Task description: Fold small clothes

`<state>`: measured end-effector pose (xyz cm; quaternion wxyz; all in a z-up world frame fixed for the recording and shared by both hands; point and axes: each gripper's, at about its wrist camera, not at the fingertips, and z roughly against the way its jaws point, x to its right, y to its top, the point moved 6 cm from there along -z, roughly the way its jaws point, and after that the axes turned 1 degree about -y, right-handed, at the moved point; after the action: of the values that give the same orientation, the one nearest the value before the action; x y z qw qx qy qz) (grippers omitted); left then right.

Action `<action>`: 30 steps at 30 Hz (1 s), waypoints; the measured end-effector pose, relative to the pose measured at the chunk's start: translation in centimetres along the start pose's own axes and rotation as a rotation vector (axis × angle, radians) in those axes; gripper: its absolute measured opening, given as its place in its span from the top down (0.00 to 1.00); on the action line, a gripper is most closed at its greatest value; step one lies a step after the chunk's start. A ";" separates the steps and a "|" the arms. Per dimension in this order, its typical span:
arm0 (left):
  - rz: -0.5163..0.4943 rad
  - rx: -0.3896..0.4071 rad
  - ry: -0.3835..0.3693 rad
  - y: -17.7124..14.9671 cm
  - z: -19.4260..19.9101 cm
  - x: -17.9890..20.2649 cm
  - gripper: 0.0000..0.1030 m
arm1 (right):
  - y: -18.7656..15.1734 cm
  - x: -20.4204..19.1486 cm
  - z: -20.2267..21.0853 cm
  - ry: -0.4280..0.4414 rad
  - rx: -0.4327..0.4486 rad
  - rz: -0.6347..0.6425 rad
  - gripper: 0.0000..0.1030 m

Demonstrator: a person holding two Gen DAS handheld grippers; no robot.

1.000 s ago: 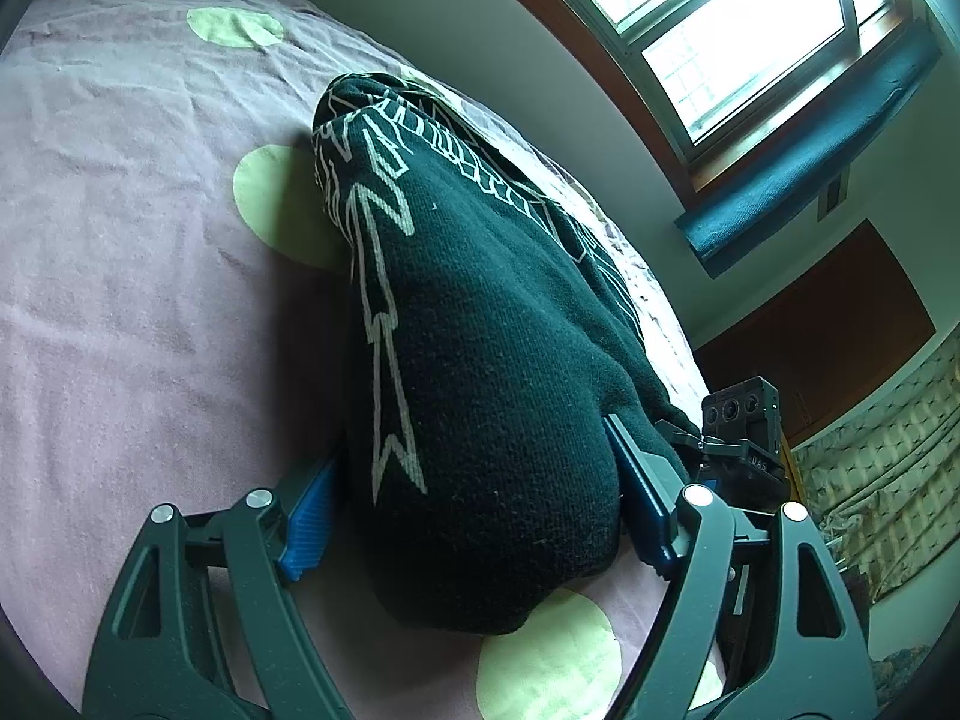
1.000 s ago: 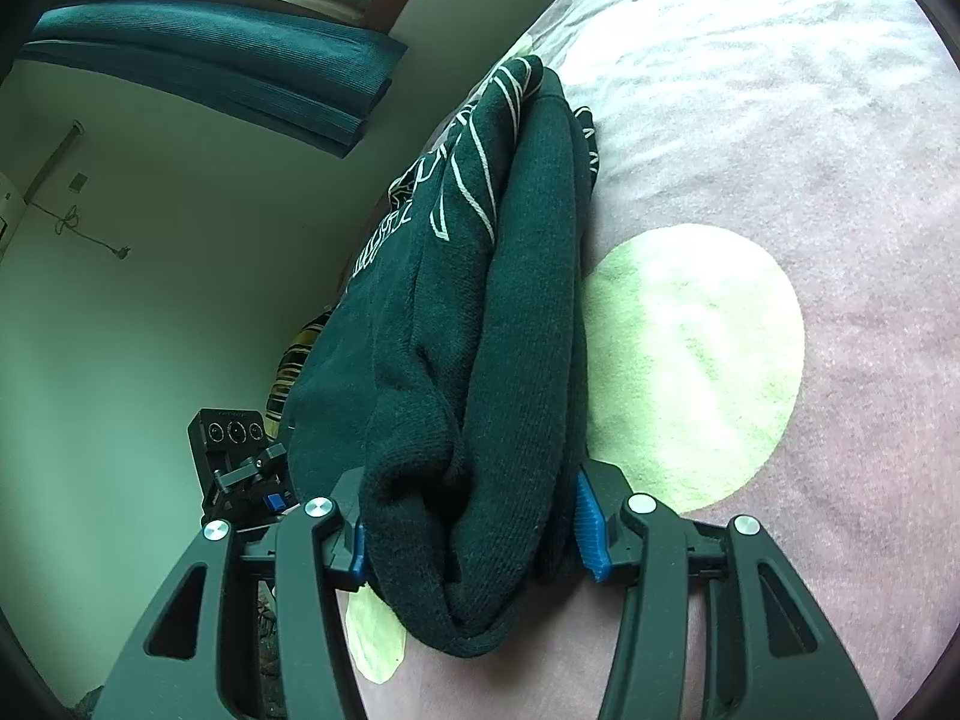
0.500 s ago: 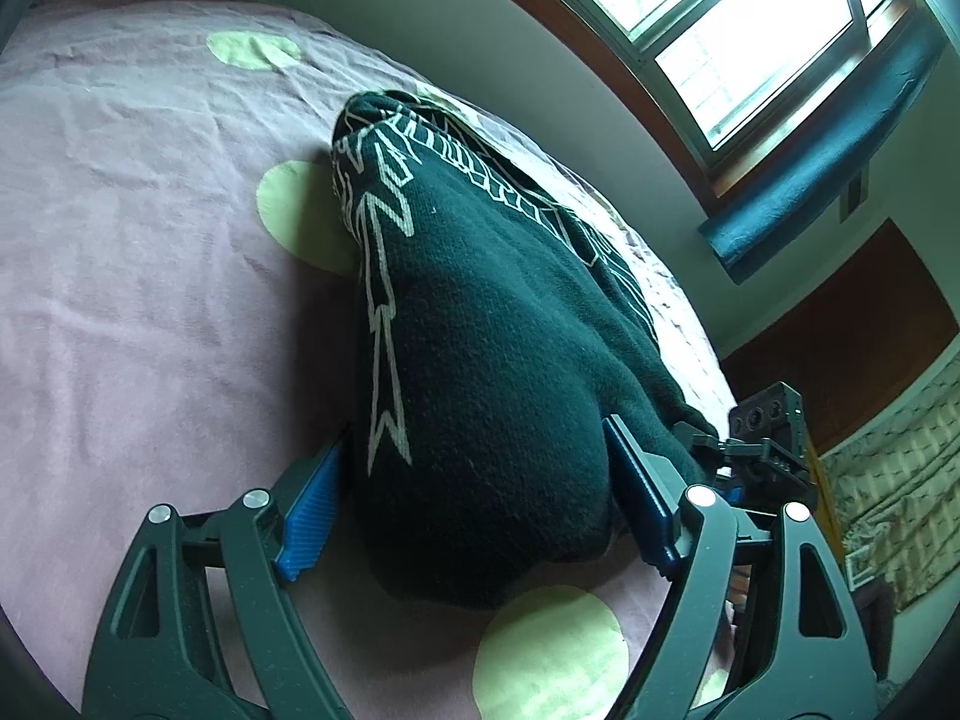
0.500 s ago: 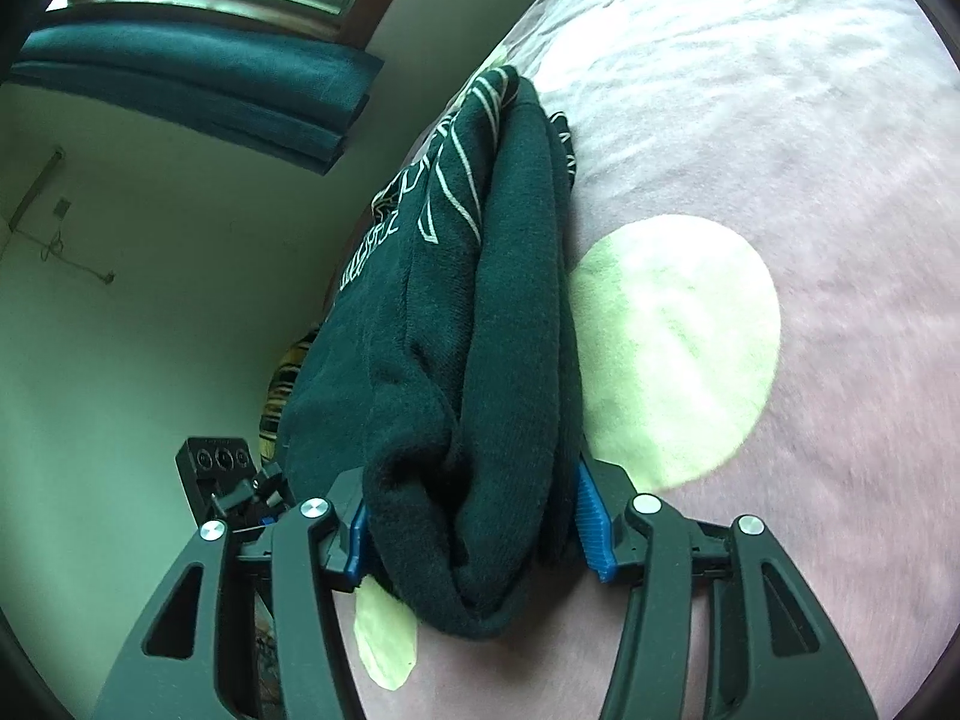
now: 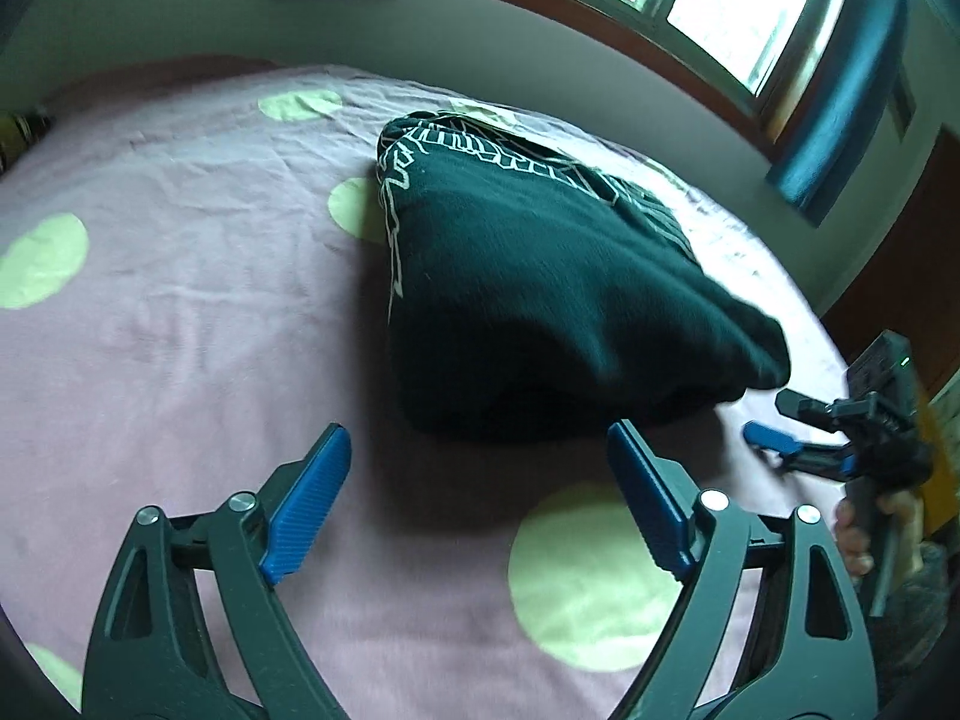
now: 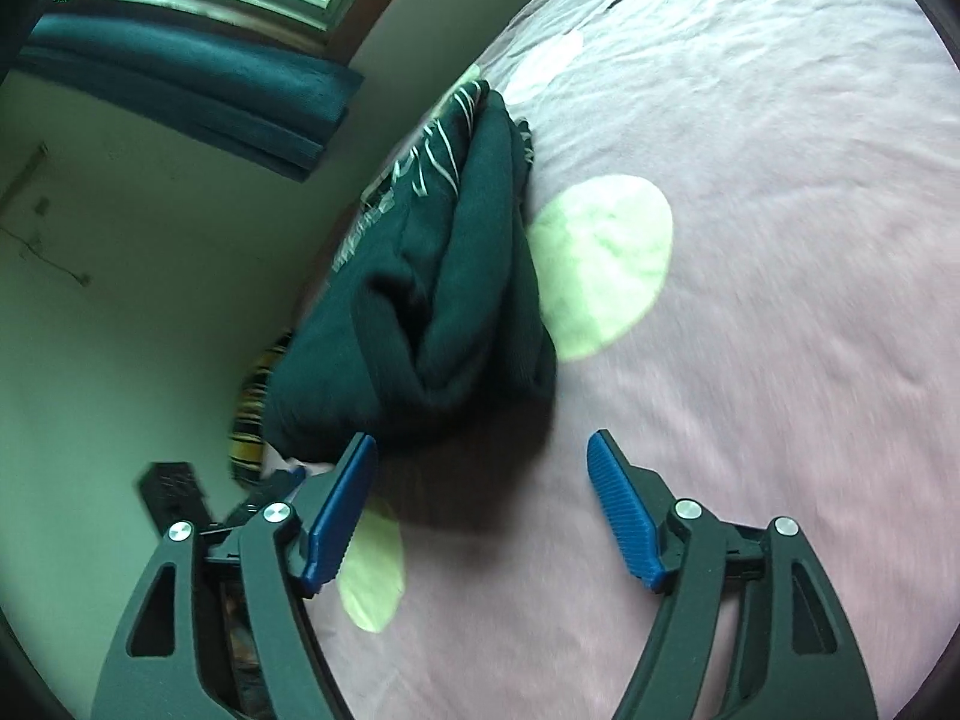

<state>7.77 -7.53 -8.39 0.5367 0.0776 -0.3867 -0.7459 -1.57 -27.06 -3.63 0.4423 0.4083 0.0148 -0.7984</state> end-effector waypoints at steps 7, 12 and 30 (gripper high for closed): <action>-0.015 0.081 0.129 -0.8 2.6 1.0 0.05 | -2.4 -1.6 1.1 -0.221 0.074 0.122 0.23; -0.043 0.100 0.245 -0.9 3.6 1.6 0.03 | -3.0 -3.6 2.2 -0.402 0.155 0.280 0.18; -0.064 0.120 0.380 -1.3 5.3 2.3 0.02 | -4.0 -7.2 3.0 -0.488 0.225 0.394 0.18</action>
<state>3.05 -6.72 -4.85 0.5704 0.2610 -0.3197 -0.7102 -4.40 -20.77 1.74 0.5306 0.2461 -0.2591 -0.7686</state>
